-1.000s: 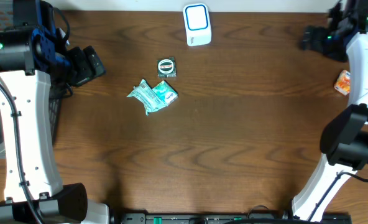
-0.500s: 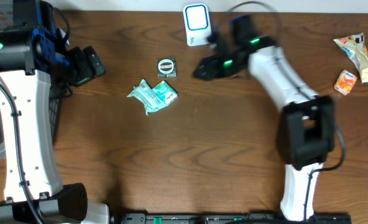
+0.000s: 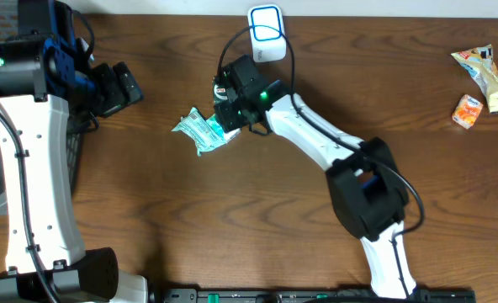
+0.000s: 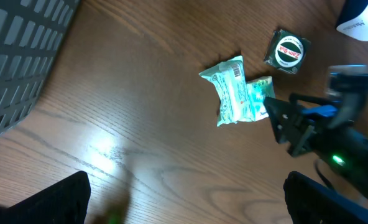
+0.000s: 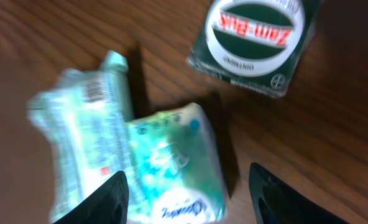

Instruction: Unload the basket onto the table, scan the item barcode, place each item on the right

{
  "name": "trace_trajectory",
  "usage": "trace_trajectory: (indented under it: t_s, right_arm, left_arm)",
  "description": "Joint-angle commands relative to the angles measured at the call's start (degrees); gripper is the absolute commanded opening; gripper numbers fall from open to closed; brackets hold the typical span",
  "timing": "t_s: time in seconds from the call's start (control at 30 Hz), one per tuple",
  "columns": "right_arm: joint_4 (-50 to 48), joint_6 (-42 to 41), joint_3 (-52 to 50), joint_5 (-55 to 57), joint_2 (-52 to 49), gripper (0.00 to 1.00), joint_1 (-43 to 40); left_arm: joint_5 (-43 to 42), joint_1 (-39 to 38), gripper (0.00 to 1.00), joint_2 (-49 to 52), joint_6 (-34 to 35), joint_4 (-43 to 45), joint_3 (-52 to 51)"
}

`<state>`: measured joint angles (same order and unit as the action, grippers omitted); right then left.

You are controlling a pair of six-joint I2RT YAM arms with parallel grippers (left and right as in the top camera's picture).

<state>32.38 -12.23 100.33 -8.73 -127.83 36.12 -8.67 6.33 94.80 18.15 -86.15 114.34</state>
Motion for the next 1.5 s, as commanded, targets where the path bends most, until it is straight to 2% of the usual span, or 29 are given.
trace_trajectory:
  t_s: [0.0, 0.07, 0.17, 0.37, 0.43, 0.47, 0.53, 0.57, 0.6, 0.7, 0.77, 0.93, 1.13, 1.27, 1.47]
  right_arm:
    - [0.0, -3.2, -0.3, 2.4, -4.3, 0.5, 0.1]
    - [0.2, -3.3, -0.3, 2.4, -5.2, 0.38, 0.0]
    - [1.9, -3.2, -0.3, 2.8, -5.2, 0.16, -0.3]
    - [12.4, -4.1, -0.2, 4.7, -1.9, 0.01, -1.7]
    - [18.2, -6.6, -0.2, 8.7, -0.4, 0.01, -2.4]
    - [23.9, -8.4, -0.2, 12.2, 0.9, 0.01, -3.0]
    - [29.5, -8.6, -0.2, 14.5, 2.2, 0.11, -3.6]
    - [32.9, -8.5, -0.2, 14.3, 3.1, 0.28, -4.2]
    - [33.9, -8.5, -0.2, 14.2, 3.5, 0.4, -4.4]
    - [36.0, -7.5, -0.2, 14.1, 4.9, 0.88, -5.6]
    - [35.5, -7.4, -0.2, 13.4, 5.3, 0.99, -6.5]
    - [31.3, 0.2, -0.6, -1.3, 5.2, 0.99, -10.7]
    - [27.6, 2.8, -5.2, -17.2, 5.2, 0.98, -16.3]
    - [22.7, 3.3, -11.3, -22.1, 5.2, 0.85, -16.7]
    - [14.7, -0.7, -18.0, -23.8, 5.2, 0.55, -16.0]
  left_arm:
    - [0.3, 0.1, 0.98, -0.5, -0.1, -0.2, 0.5]
    - [0.3, 0.1, 0.98, -0.5, -0.1, -0.2, 0.5]
    - [0.3, 0.1, 0.98, -0.5, -0.1, -0.2, 0.5]
    - [0.3, 0.1, 0.98, -0.5, -0.1, -0.2, 0.5]
    - [0.3, 0.1, 0.98, -0.5, -0.1, -0.2, 0.5]
    - [0.3, 0.1, 0.98, -0.5, -0.1, -0.2, 0.5]
    - [0.3, 0.1, 0.98, -0.5, -0.1, -0.2, 0.5]
    - [0.3, 0.1, 0.98, -0.5, -0.1, -0.2, 0.5]
    - [0.3, 0.1, 0.98, -0.5, -0.1, -0.2, 0.5]
    - [0.3, 0.1, 0.98, -0.5, -0.1, -0.2, 0.5]
    - [0.3, 0.1, 0.98, -0.5, -0.1, -0.2, 0.5]
    - [0.3, 0.1, 0.98, -0.5, -0.1, -0.2, 0.5]
    - [0.3, 0.1, 0.98, -0.5, -0.1, -0.2, 0.5]
    - [0.3, 0.1, 0.98, -0.5, -0.1, -0.2, 0.5]
    - [0.3, 0.1, 0.98, -0.5, -0.1, -0.2, 0.5]
